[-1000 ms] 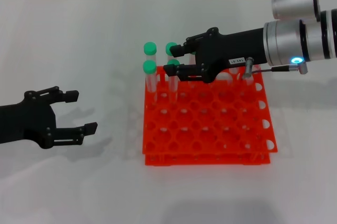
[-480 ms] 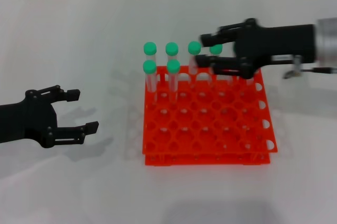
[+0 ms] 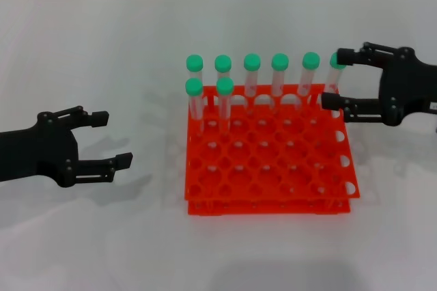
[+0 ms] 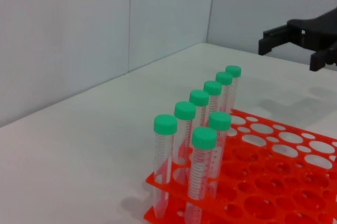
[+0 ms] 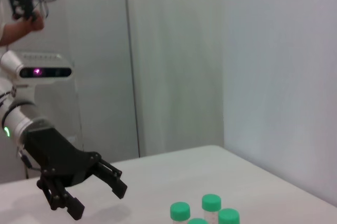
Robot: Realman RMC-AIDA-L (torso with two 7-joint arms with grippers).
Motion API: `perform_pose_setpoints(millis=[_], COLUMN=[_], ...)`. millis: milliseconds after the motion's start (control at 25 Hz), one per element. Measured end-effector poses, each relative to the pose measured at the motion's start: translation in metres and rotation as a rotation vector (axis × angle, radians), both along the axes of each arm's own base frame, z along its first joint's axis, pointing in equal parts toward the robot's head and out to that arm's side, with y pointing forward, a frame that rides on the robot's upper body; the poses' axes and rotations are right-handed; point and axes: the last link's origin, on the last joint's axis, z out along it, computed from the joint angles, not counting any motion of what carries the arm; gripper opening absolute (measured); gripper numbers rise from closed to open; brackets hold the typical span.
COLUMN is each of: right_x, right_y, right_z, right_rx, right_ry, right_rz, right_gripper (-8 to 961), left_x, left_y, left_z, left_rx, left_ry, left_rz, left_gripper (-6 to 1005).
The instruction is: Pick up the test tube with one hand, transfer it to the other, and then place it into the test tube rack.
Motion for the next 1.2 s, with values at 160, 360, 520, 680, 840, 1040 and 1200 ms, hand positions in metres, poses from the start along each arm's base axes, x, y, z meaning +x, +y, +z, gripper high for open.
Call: perform_pose_setpoints(millis=[160,360,520,680,840,1040,1200], right_x=[0.015,0.026,0.031,0.034,0.036,0.038,0.04], right_y=[-0.007,-0.012,-0.016,-0.019,-0.02,-0.022,-0.024], right_z=[-0.002,-0.007,-0.013,-0.017,-0.02,-0.022,-0.024], right_rx=[0.017,0.026,0.024,0.024,0.004,-0.015,-0.027], right_ry=[0.044,0.056,0.058,0.056,0.051,0.029,0.014], right_rz=[-0.022,-0.041,-0.045,-0.043,-0.047,-0.046,-0.049], right_gripper=[788,851,856,855,854,853,851], left_x=[0.001,0.002,0.004,0.009,0.016,0.018,0.019], left_y=[0.002,0.004,0.007,0.009,0.009,0.008,0.008], left_z=[-0.002,-0.006,-0.008,-0.013,-0.013,-0.011,-0.011], left_rx=[-0.003,-0.011,-0.018,-0.044,-0.096,-0.122,-0.134], left_ry=[-0.007,-0.018,-0.022,-0.04,-0.056,-0.057,-0.055], left_rz=[-0.009,-0.018,-0.032,-0.056,-0.094,-0.105,-0.106], left_gripper=[890,890,890,890,889,889,889])
